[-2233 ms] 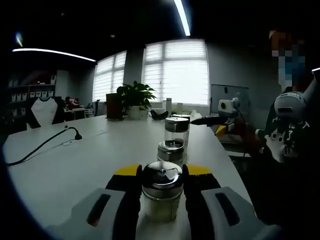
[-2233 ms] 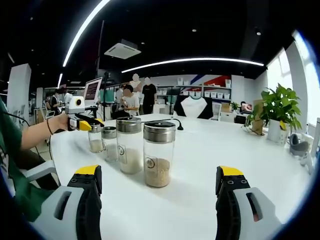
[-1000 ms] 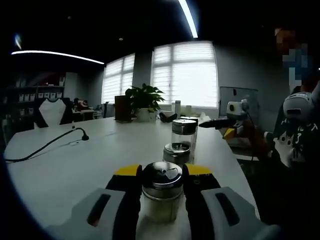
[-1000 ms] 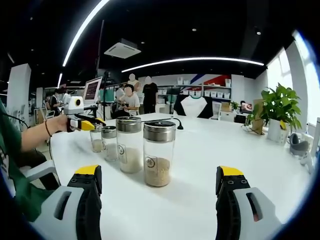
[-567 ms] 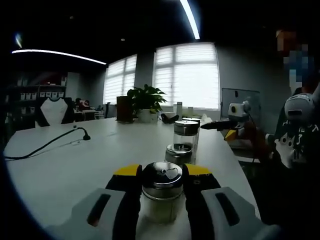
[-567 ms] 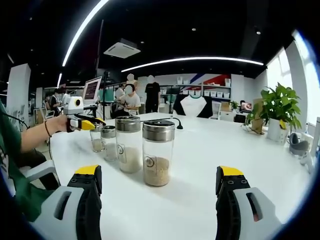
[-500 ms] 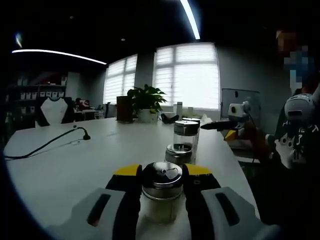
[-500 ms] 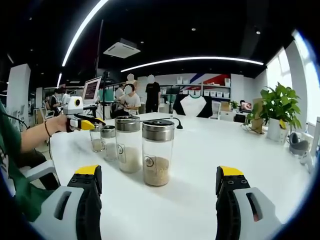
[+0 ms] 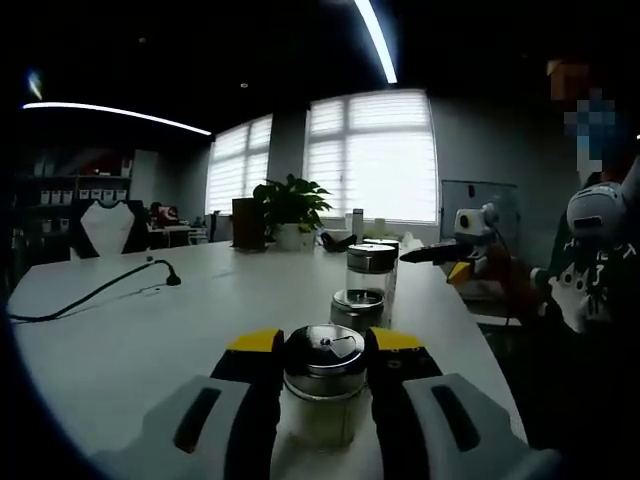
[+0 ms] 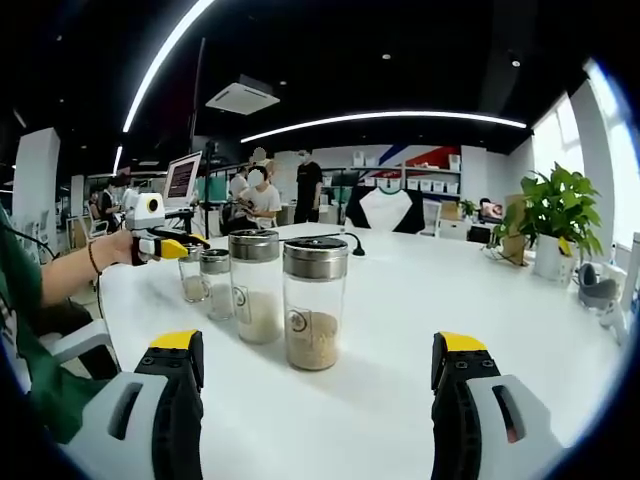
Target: Rotate the seasoning bottle until the label or dispensing opening points toward the visible target arrow and the bottle remains upright within the marked orientation range
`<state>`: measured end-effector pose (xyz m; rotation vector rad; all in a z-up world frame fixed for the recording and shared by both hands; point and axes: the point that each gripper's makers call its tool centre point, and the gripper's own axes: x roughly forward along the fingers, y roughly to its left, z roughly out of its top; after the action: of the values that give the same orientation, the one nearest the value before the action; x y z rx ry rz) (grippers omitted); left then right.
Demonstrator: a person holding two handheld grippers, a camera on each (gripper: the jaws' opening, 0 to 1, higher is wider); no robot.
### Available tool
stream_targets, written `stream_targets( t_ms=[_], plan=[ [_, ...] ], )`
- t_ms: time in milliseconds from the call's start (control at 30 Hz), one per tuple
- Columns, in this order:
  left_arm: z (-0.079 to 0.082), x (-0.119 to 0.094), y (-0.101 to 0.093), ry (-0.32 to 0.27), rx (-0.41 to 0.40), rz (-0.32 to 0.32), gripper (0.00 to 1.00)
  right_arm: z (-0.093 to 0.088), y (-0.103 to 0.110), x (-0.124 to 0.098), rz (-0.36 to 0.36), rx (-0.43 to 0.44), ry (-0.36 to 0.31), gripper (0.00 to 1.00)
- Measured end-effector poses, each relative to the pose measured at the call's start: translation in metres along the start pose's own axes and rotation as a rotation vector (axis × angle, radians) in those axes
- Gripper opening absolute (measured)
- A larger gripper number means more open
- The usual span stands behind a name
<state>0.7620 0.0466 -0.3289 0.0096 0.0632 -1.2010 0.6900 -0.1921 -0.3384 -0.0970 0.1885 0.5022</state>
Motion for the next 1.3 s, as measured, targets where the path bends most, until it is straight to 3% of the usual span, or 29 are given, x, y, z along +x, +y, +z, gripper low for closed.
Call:
stream_targets(
  t_ms=[100, 333, 700, 1067, 1300],
  plan=[
    [0.009, -0.005, 0.003, -0.054, -0.026, 0.002, 0.42, 0.000, -0.001, 0.000, -0.001, -0.002, 0.001, 0.97],
    [0.018, -0.014, 0.001, -0.078, -0.023, 0.027, 0.39, 0.000, -0.001, 0.001, 0.000, -0.001, 0.003, 0.97],
    [0.021, -0.026, -0.007, -0.048, 0.015, 0.114, 0.38, 0.001, -0.001, 0.001, 0.000, -0.002, 0.001, 0.97],
    [0.030, -0.040, -0.016, -0.047, 0.071, 0.273, 0.39, 0.001, 0.002, 0.001, 0.004, -0.005, 0.000, 0.97],
    [0.030, -0.053, -0.028, -0.046, 0.045, 0.350, 0.44, 0.001, 0.003, 0.001, 0.000, -0.004, 0.001, 0.97]
  ],
)
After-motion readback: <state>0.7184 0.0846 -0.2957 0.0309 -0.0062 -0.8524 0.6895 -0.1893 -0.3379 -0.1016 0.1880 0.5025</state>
